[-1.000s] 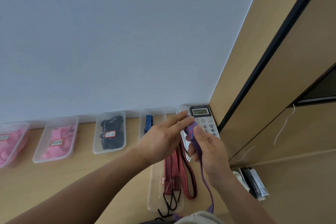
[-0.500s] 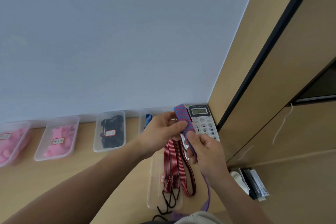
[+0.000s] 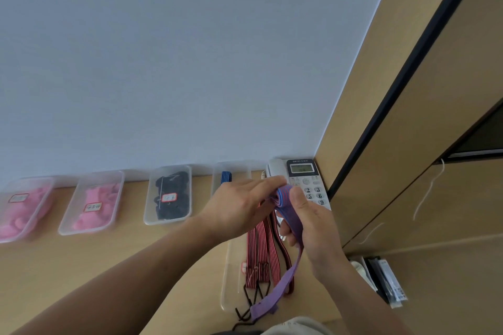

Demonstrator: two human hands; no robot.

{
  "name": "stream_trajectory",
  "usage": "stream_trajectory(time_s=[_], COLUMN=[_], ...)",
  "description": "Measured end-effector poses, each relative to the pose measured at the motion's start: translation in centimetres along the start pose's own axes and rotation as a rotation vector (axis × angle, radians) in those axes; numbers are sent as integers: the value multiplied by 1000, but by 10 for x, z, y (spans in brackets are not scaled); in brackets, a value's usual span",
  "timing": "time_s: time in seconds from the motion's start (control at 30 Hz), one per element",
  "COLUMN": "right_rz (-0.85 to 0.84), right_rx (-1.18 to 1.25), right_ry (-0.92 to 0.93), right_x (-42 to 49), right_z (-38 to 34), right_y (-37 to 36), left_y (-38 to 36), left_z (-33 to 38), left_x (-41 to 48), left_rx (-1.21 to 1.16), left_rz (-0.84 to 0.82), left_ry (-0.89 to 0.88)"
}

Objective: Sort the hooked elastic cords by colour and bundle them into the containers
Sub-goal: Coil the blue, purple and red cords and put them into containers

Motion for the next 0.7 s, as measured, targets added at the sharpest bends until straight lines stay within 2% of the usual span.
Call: stream_trajectory(time_s=[0.1, 0.23, 0.27, 0.33, 0.4, 0.47, 0.5, 0.57, 0.7], right_rz=[-11, -30, -28, -19, -13, -36, -51, -76, -68], right_rx=[-11, -9, -1, 17, 29, 32, 18, -18, -60], right_ry=[3, 11, 19, 37, 50, 57, 62, 71, 64], right_x=[1, 1, 1, 2, 3, 2, 1, -1, -2], right_z=[0, 1, 1, 1, 2, 4, 5, 6, 8], right_y=[-1, -1, -1, -1, 0, -2, -3, -5, -3], left_y=[-4, -8, -7, -9, -11, -11, -10, -9, -2], left_z=[-2, -8, -6, -7, -6, -5, -3, 2, 6], left_x=[-3, -3, -1, 1, 4, 5, 6, 7, 10], left_rx=[68, 17, -42, -255, -606, -922, -1033, -1166, -1222], left_rz=[49, -16, -70, -186, -280, -312, -341, -372, -286], left_ry=[-98, -42, 41, 342, 722, 963, 1022, 1018, 957])
Point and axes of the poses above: each hand's wrist, its own x-axis towards the middle knuckle, its own y-axis out of the back of the hand, z = x × y, the point moved 3 cm from there along x, towards the middle knuckle, and after that the axes turned 2 degrees about x, right-handed, at the moved point
